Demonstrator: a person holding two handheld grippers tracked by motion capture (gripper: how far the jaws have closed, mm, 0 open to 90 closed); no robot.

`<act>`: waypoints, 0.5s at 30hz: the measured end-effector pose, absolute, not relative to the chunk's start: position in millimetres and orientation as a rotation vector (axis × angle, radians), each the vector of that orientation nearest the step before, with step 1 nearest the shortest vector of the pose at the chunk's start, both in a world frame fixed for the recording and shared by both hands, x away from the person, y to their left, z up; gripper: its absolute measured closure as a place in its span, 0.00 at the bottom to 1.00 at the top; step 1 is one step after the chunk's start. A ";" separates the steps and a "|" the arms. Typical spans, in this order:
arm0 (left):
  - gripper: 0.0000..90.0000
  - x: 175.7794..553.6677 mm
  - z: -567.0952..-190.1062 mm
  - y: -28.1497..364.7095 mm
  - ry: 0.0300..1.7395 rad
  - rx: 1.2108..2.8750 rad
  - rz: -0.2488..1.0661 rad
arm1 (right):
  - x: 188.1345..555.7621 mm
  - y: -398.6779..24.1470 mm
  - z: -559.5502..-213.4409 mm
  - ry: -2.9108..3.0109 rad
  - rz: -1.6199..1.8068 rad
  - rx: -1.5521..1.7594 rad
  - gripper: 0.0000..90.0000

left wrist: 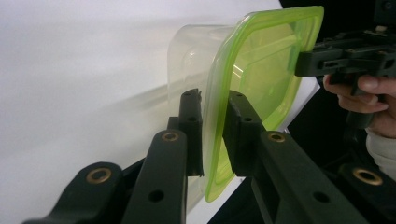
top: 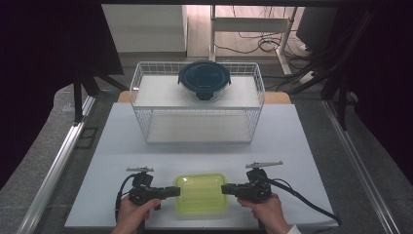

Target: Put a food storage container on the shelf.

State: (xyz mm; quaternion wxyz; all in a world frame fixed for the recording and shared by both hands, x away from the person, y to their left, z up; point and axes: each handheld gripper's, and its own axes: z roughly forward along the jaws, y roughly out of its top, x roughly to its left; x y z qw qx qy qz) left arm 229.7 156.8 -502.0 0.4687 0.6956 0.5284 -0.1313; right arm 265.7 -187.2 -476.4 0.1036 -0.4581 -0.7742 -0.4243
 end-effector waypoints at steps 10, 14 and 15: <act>0.88 235.3 -486.2 153.1 1.251 1.733 -0.273 | 267.7 -190.3 -459.1 -2.345 -1.310 -1.322 0.87; 0.88 239.2 -480.1 152.8 1.242 1.732 -0.270 | 270.9 -190.4 -450.0 -2.371 -1.338 -1.306 0.87; 0.88 240.3 -478.2 153.0 1.240 1.731 -0.264 | 271.8 -190.4 -448.4 -2.377 -1.342 -1.302 0.87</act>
